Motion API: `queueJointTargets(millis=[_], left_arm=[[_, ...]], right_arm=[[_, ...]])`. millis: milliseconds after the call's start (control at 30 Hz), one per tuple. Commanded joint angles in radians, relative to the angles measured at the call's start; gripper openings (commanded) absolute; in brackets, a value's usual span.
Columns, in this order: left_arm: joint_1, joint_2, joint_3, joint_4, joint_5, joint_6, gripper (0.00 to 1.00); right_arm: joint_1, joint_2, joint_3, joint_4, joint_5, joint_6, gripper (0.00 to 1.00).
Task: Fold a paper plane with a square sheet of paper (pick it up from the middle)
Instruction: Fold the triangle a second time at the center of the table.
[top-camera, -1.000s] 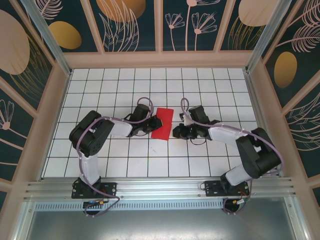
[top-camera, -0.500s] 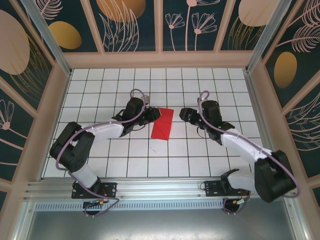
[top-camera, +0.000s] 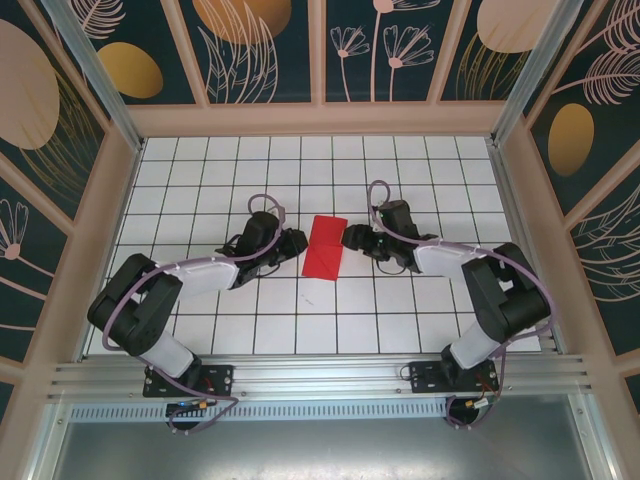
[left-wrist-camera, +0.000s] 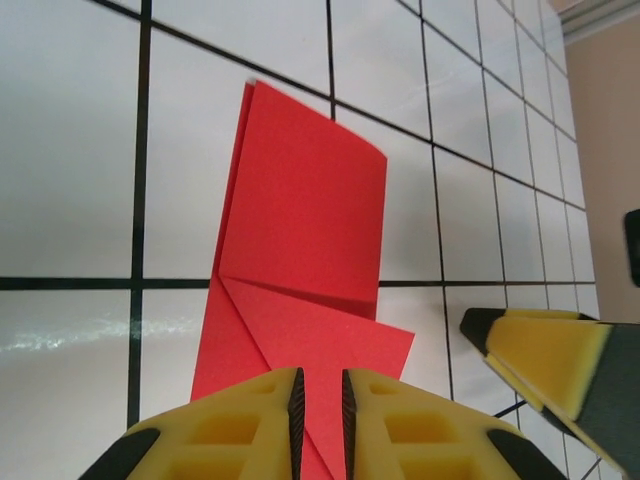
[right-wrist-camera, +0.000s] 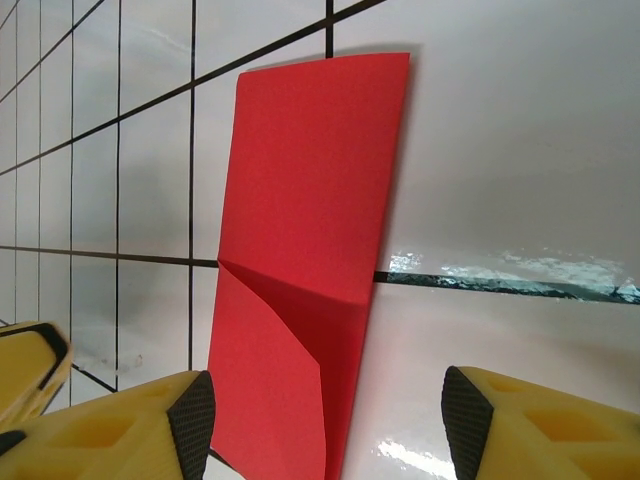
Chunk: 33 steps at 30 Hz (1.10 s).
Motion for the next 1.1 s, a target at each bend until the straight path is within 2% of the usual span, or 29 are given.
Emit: queueJointTargets(millis=[0, 300, 533, 833, 1067], left_arm=[[0.007, -0.008, -0.008, 0.092, -0.007, 0.019, 0.22], [0.006, 0.126, 0.076, 0.076, 0.102, 0.005, 0.21], [0.005, 0.232, 0.143, 0.049, 0.150, 0.013, 0.17], [0.005, 0.318, 0.190, -0.007, 0.137, 0.002, 0.08], [0.006, 0.343, 0.191, -0.025, 0.142, 0.009, 0.06]], right_arm=[[0.008, 0.036, 0.030, 0.046, -0.043, 0.026, 0.65], [0.008, 0.096, 0.042, 0.057, -0.076, 0.059, 0.65], [0.009, 0.128, 0.058, 0.072, -0.109, 0.062, 0.64], [0.010, 0.164, 0.083, 0.083, -0.128, 0.072, 0.54], [0.011, 0.206, 0.104, 0.087, -0.141, 0.078, 0.52]])
